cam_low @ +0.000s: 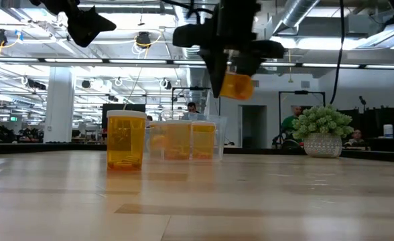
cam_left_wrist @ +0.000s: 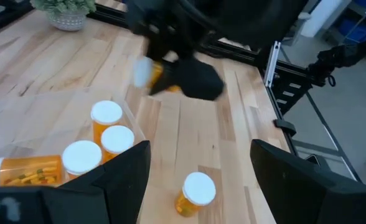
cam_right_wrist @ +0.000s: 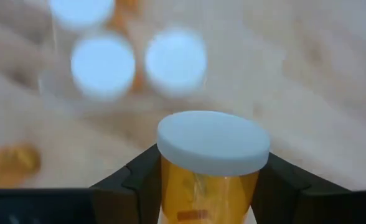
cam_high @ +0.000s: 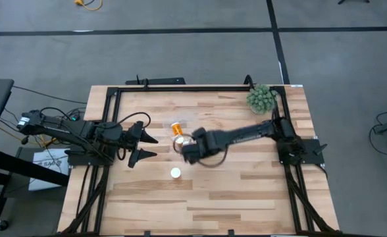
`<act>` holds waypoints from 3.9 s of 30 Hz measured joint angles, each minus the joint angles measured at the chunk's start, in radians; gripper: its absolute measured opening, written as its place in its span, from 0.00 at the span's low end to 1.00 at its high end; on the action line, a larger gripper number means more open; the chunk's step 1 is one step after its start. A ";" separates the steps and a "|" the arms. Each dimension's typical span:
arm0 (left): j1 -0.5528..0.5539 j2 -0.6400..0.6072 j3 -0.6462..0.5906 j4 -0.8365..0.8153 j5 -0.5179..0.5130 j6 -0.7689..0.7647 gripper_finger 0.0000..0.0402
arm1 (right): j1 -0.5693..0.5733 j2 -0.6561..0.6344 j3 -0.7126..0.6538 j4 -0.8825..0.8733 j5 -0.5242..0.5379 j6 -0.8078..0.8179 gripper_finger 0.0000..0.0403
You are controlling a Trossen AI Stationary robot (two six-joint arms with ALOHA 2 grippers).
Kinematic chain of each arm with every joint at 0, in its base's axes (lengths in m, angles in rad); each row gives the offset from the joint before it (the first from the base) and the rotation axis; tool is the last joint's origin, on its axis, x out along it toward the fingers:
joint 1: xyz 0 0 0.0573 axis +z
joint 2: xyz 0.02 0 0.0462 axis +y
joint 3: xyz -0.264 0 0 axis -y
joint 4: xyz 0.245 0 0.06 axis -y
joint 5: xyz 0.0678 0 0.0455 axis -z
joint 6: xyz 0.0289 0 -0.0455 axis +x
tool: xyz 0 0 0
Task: Pick and place pill bottles into a basket
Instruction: Put the bottom orange medicine bottle into the transparent bin, then put the orange medicine bottle into the transparent bin
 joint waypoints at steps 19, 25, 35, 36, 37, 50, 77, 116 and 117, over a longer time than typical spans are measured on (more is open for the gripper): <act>0.000 0.000 0.000 0.019 -0.206 -0.097 0.66 | -0.339 0.001 0.049 0.519 0.084 -0.576 0.46; 0.000 0.000 0.000 0.020 -0.244 -0.106 0.66 | -0.343 0.010 0.012 0.672 0.132 -0.607 0.46; 0.000 0.000 0.000 0.020 -0.286 -0.114 0.66 | -0.298 0.011 -0.121 0.847 0.189 -0.602 0.45; 0.000 0.000 0.000 0.020 -0.286 -0.114 0.66 | -0.295 0.011 -0.140 0.870 0.205 -0.599 0.45; 0.000 0.000 0.000 0.021 -0.286 -0.114 0.66 | -0.293 0.010 -0.157 0.885 0.217 -0.589 0.45; 0.000 0.000 0.000 0.020 -0.287 -0.122 0.66 | -0.296 0.010 -0.320 1.087 0.218 -0.584 0.46; 0.000 0.000 0.000 0.020 -0.280 -0.137 0.66 | -0.296 0.010 -0.370 1.165 0.154 -0.695 0.52; 0.000 0.000 0.000 0.020 -0.247 -0.142 0.66 | -0.280 0.010 -0.356 1.053 0.065 -0.721 0.66; 0.000 0.000 0.000 0.020 -0.241 -0.141 0.66 | -0.274 0.008 -0.344 1.039 0.057 -0.748 0.66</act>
